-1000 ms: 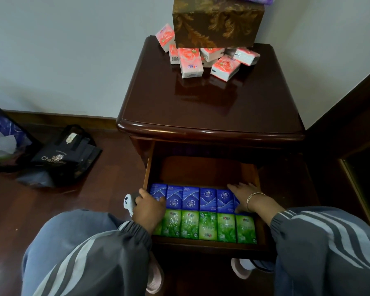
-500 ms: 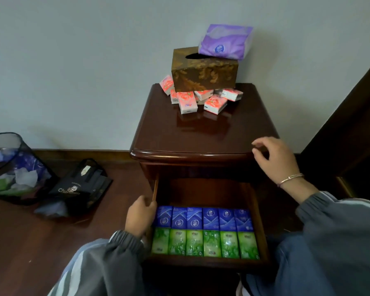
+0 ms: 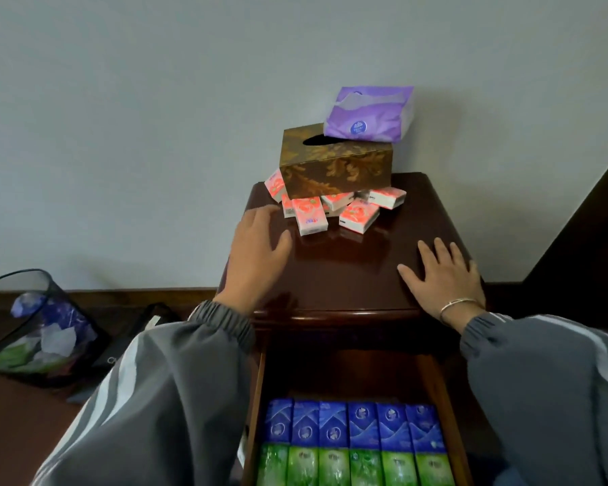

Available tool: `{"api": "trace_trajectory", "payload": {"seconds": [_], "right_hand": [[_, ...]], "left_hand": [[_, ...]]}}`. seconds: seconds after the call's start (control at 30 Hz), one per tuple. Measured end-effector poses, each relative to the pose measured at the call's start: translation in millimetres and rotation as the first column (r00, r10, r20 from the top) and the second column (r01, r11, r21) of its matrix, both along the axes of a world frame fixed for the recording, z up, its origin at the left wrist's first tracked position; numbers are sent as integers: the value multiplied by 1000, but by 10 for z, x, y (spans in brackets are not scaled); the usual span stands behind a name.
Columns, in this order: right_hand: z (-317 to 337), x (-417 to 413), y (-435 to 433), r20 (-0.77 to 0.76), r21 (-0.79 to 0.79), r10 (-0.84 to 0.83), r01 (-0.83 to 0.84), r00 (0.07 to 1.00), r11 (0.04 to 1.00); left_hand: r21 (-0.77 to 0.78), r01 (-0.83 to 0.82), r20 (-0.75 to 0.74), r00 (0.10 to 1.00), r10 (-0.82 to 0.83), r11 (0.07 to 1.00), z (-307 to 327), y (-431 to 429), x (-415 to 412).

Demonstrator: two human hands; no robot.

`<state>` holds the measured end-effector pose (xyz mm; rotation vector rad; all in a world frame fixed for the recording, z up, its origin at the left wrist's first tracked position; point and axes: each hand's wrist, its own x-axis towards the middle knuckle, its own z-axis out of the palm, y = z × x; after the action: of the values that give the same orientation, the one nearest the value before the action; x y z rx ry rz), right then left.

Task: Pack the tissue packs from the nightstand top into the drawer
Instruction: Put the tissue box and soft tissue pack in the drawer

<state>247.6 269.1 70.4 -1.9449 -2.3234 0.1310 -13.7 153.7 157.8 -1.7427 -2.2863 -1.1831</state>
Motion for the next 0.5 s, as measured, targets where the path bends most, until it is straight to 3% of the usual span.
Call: {"api": "trace_trajectory", "payload": {"seconds": [0.23,0.37,0.5], "right_hand": [[-24,-32,-47,16,49,-19,19,1000,999],[-21,-38,-55,7,56,-15,14,1000,998],[-33,-25,-61,4,76,-14,13,1000,997]], "left_hand": [[32,99,-319,944,-84,995,366,1151,141],[-158,57,-540,831,-134,986,462,1648,99],[-294,0,-582,794,-179,956,401,1898,91]]}}
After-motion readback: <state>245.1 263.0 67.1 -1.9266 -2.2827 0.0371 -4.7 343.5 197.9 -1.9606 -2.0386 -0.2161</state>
